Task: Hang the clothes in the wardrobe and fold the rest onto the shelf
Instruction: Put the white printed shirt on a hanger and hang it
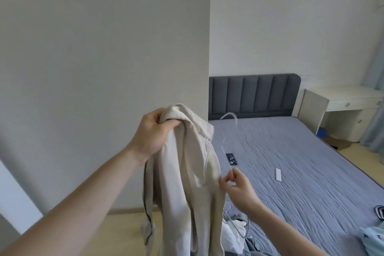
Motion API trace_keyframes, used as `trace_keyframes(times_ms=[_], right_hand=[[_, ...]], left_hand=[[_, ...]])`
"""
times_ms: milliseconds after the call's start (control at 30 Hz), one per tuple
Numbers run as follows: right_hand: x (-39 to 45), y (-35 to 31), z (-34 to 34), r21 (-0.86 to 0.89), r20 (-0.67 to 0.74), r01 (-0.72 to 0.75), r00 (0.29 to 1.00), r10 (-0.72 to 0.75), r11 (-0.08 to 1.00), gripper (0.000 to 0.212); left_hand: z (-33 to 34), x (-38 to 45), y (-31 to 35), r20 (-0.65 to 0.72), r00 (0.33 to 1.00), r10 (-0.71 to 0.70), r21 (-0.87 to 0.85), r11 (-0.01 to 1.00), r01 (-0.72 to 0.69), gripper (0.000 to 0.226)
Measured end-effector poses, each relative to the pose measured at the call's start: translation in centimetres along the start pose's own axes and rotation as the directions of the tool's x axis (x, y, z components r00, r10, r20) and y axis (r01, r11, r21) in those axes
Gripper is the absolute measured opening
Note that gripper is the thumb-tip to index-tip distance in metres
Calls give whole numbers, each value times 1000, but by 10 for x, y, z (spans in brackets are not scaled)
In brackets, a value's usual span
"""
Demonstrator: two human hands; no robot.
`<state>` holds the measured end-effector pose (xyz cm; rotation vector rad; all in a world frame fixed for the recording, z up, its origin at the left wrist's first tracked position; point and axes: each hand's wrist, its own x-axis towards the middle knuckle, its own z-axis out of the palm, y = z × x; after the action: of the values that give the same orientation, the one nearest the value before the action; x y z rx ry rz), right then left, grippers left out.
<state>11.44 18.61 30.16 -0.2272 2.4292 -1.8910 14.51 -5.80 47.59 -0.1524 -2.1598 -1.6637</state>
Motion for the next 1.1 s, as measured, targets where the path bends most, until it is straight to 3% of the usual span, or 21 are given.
trace_keyframes(times_ms=[100, 200, 367, 467, 567, 667, 767, 867, 967, 1100], right_hand=[[13, -22, -10, 120, -123, 51, 992, -36, 991, 37], [27, -52, -24, 204, -146, 86, 988, -57, 975, 37], [41, -111, -36, 183, -132, 213, 973, -190, 960, 33], [45, -135, -34, 143, -72, 270, 962, -263, 952, 33], [47, -145, -37, 64, -13, 282, 959, -282, 957, 33], [48, -139, -53, -31, -28, 254, 967, -255, 967, 30], [46, -124, -68, -205, -31, 257, 963, -269, 945, 32], [41, -107, -75, -312, 5, 250, 965, -261, 917, 36], [36, -95, -81, -352, -1, 218, 972, -234, 910, 34], [29, -90, -92, -360, -26, 231, 966, -257, 904, 31]], left_hand=[[-41, 2, -12, 18, 993, -115, 21, 993, 115, 15], [-72, -1, -26, 166, 954, -248, 120, 966, 230, 26], [-74, -14, -41, 277, 905, -323, 449, 876, 175, 30], [-52, -27, -56, 343, 867, -363, 549, 826, 129, 22], [-31, -35, -65, 342, 856, -388, 468, 860, 203, 21], [-25, -33, -65, 260, 885, -386, 202, 918, 341, 23], [-23, -25, -56, 211, 892, -400, -25, 910, 414, 27], [-20, -11, -41, 214, 917, -336, -2, 939, 344, 37], [-14, 0, -27, 216, 948, -233, 98, 971, 217, 31], [-9, 14, -26, 96, 974, -206, 79, 977, 199, 30]])
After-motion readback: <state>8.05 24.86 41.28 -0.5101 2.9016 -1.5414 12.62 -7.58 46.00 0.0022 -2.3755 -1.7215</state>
